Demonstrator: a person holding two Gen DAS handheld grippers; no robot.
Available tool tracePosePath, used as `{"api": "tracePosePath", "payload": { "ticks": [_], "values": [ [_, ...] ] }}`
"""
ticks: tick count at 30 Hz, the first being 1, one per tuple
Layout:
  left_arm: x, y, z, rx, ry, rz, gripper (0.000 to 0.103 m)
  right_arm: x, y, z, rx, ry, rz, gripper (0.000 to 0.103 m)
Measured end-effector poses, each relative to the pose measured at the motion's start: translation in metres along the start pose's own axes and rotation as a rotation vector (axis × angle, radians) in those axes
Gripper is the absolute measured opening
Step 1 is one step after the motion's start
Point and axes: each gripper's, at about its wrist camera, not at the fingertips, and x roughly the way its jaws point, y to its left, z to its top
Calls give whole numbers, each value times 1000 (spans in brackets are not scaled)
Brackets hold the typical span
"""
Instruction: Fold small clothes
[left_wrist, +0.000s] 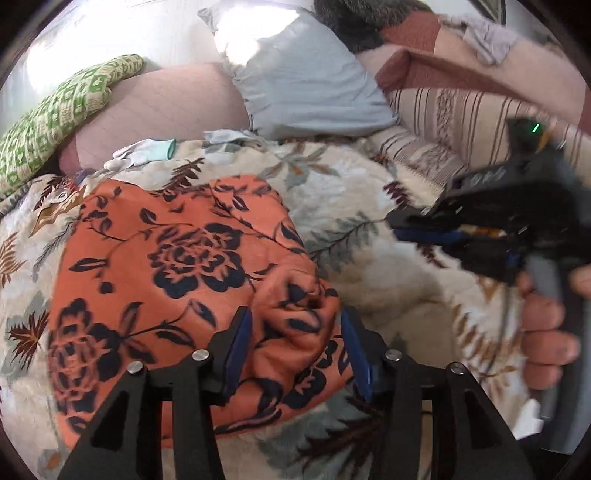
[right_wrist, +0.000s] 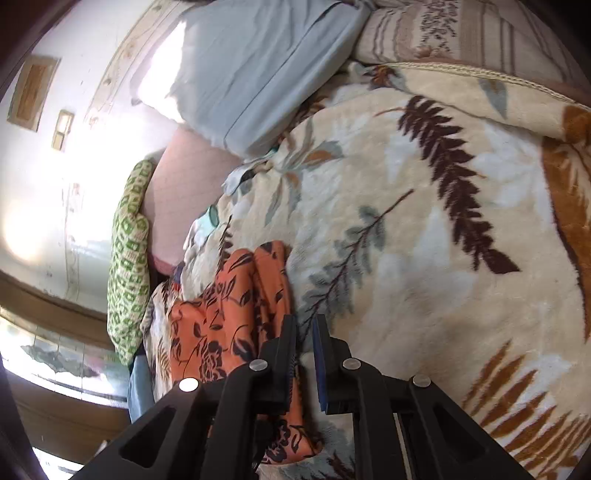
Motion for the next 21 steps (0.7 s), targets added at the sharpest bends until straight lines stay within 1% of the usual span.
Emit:
{"api": "tracePosePath", "payload": {
  "ticks": [1, 2, 3, 4, 5, 7, 8, 9, 10, 12, 14, 15, 16, 17, 18, 19, 20, 21],
  "values": [
    [-11, 5, 0, -7, -14, -4, 59, 0, 3, -2, -13, 4, 3, 12],
    [-24, 12, 1, -13, -35, -11, 62, 0, 9, -3, -31, 5, 8, 12],
    [-39, 22, 1, -19, -66, -14, 62, 0, 16, -4, -54, 4, 14, 12],
    [-49, 30, 0, -20, -88, 1, 62, 0, 25, -7, -84, 2, 18, 12],
    [-59, 42, 0, -21, -104, 34, 62, 0, 33, -9, -112, 2, 24, 12],
    [-68, 67, 1, -22, -121, 139, 63, 2, 50, -18, -172, 21, 55, 12],
    [-67, 80, 1, -29, -117, 194, 64, 5, 59, -23, -203, 38, 75, 12],
    [-64, 94, 1, -47, -96, 250, 64, 10, 70, -30, -241, 56, 88, 12],
    [-60, 109, -1, -77, -75, 288, 64, 16, 81, -37, -283, 72, 91, 12],
    [-54, 130, -5, -129, -72, 311, 64, 28, 102, -52, -370, 96, 89, 12],
    [-44, 140, -14, -137, -42, 319, 64, 39, 116, -67, -428, 122, 96, 12],
    [-37, 139, -18, -115, -19, 326, 64, 46, 122, -74, -463, 142, 80, 12],
    [-32, 136, -23, -86, -9, 344, 64, 52, 123, -81, -493, 158, 39, 12],
    [-28, 134, -25, -68, -5, 356, 64, 61, 121, -87, -517, 180, -35, 12],
    [-28, 135, -27, -69, 0, 341, 64, 69, 115, -91, -530, 205, -122, 11],
    [-28, 137, -28, -83, 9, 307, 64, 76, 106, -95, -542, 225, -207, 9],
    [-28, 138, -28, -92, 19, 294, 64, 80, 97, -97, -549, 240, -249, 9],
    [-29, 137, -26, -88, 20, 294, 64, 78, 90, -97, -538, 243, -236, 9]
  ]
}}
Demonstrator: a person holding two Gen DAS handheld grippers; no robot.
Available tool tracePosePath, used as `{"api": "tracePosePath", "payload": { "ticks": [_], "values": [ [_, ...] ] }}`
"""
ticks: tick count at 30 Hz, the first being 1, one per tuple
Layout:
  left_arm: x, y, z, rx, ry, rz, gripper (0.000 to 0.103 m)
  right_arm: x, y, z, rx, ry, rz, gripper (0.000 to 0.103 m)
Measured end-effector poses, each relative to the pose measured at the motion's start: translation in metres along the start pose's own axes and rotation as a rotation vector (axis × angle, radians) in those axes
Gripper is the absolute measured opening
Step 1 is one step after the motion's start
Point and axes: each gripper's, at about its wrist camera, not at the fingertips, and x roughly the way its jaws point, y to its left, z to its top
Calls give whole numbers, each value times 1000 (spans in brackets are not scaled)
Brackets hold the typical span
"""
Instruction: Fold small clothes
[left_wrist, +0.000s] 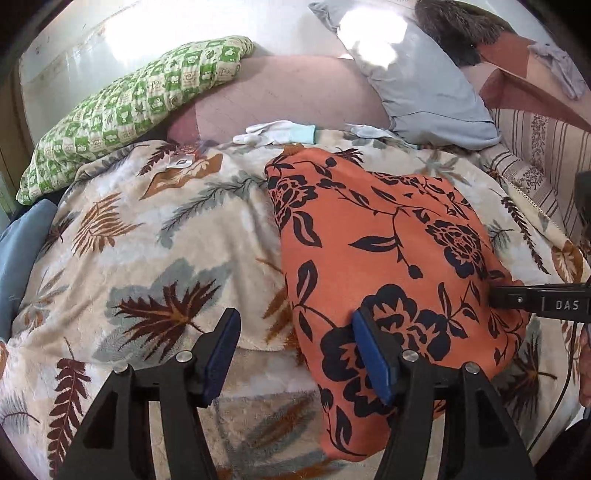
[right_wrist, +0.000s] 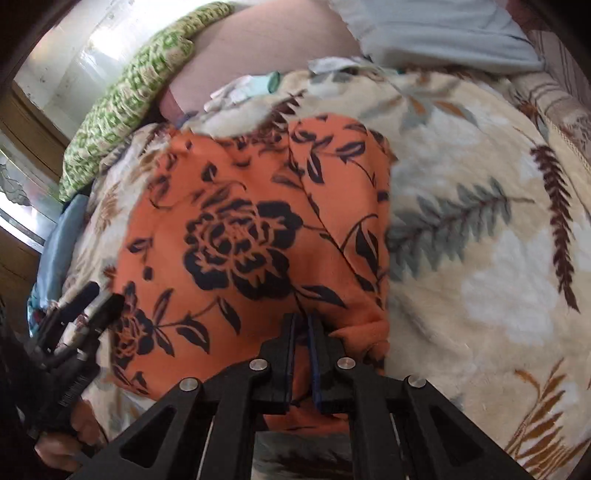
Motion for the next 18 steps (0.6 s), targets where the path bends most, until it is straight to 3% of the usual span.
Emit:
{"api": "tracePosePath", "payload": {
  "ticks": [5, 10, 13, 18],
  "values": [
    [-5, 1, 25, 8, -47, -23, 64, -14, -12, 1, 60, -4, 73, 9],
    [16, 0, 72, 32, -46, 49, 67, -32, 1, 40, 16, -165, 86, 10],
    [51, -3, 96, 95, 1, 125, 67, -13, 0, 69, 49, -146, 148, 10],
    [106, -10, 106, 104, 73, 142, 67, 33, 14, 107, -22, -45, 166, 10]
  ]
}}
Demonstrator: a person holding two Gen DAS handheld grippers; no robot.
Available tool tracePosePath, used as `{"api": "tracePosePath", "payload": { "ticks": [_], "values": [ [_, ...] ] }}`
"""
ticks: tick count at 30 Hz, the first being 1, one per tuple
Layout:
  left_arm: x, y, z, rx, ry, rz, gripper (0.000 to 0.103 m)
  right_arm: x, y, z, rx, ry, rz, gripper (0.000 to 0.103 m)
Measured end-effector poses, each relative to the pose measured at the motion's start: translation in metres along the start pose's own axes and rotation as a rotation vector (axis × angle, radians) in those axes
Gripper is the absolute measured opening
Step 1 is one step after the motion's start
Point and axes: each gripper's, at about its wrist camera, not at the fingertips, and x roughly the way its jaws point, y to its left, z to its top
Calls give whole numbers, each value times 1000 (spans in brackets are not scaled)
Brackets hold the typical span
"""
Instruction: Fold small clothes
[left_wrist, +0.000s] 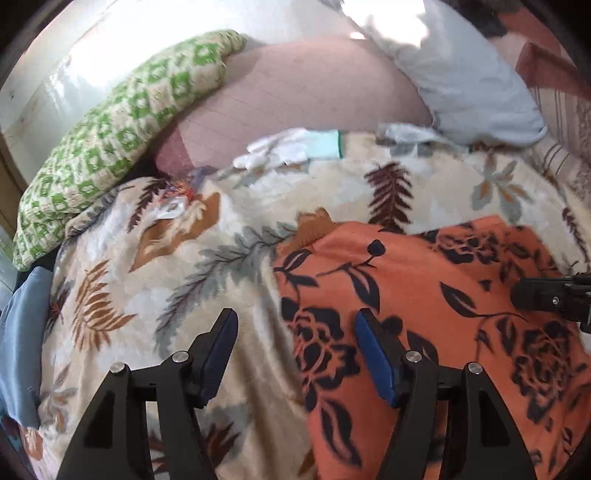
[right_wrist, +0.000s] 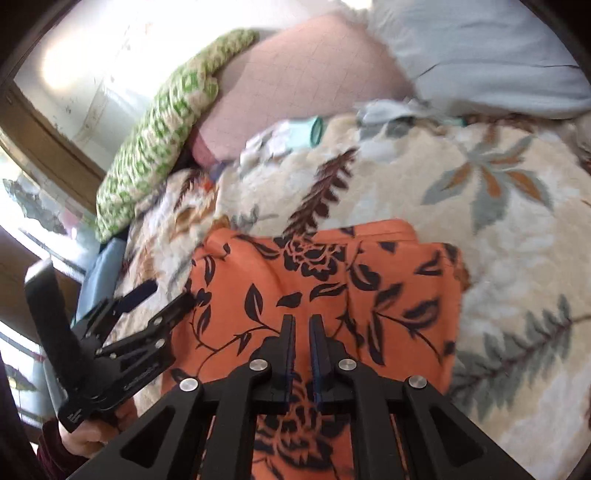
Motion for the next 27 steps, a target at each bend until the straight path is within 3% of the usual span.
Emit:
{"api": "tracePosePath", "payload": {
  "ticks": [2, 3, 6, 10, 13, 17, 20, 21, 23, 27],
  "values": [
    [20, -15, 3, 36, 21, 6, 67, 16, -14, 1, 9, 12, -136, 10],
    [25, -22, 5, 72, 29, 24, 67, 19, -22, 1, 25, 8, -163, 9],
    [18, -23, 10, 98, 30, 44, 67, 11, -48, -4, 164, 3, -59, 9],
    [-18, 3, -7, -12, 16, -36, 67, -28, -41, -19, 132, -78, -103, 10],
    [-54, 12, -39, -22, -12, -71, 67, -52, -32, -36, 122, -81, -57, 10],
    [-89, 12, -86, 16, -35, -68, 68, -65, -15, -65, 90, -45, -34, 10],
    [-87, -8, -120, 121, -6, -3, 68, -41, -12, -101, 86, 108, -114, 11],
    [-82, -13, -129, 146, 8, -3, 68, -35, -15, -112, 101, 127, -99, 11],
    [-84, -9, -132, 121, 12, -20, 68, -42, -14, -122, 110, 92, -76, 11],
    [-93, 10, -125, -10, 29, -106, 68, -44, -13, -131, 129, 108, -43, 10]
  ]
}}
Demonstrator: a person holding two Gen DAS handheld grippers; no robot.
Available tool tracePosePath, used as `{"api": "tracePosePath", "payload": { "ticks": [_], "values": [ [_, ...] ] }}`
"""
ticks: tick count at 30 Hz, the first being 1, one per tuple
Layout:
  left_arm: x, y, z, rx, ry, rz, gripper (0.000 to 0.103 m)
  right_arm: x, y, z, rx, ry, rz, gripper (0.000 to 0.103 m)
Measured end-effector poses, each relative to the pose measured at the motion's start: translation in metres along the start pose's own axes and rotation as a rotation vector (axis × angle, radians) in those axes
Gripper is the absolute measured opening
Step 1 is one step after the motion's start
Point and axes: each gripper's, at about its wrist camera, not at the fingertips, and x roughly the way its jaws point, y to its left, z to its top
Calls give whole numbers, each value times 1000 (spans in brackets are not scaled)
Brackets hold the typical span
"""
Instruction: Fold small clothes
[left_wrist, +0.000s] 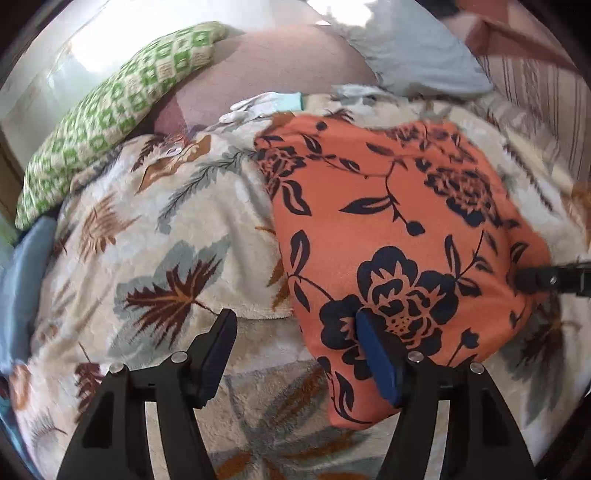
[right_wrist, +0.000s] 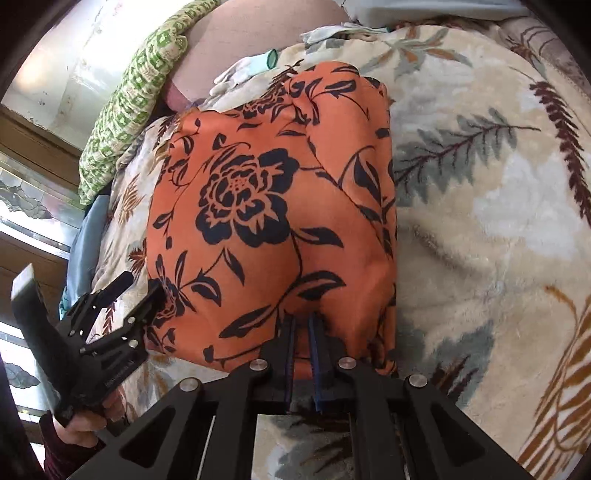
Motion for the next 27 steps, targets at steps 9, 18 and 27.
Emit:
{"api": "tracePosePath", "payload": {
  "ticks": [9, 18, 27],
  "values": [
    [-4, 19, 17, -88, -110, -11, 68, -33, 20, 64, -41, -219, 13, 10],
    [13, 11, 6, 1, -72, -8, 69, 92, 88, 159, -113, 47, 43, 10],
    [10, 20, 4, -35, -52, -62, 69, 53, 53, 180, 47, -245, -79, 11]
  ]
}}
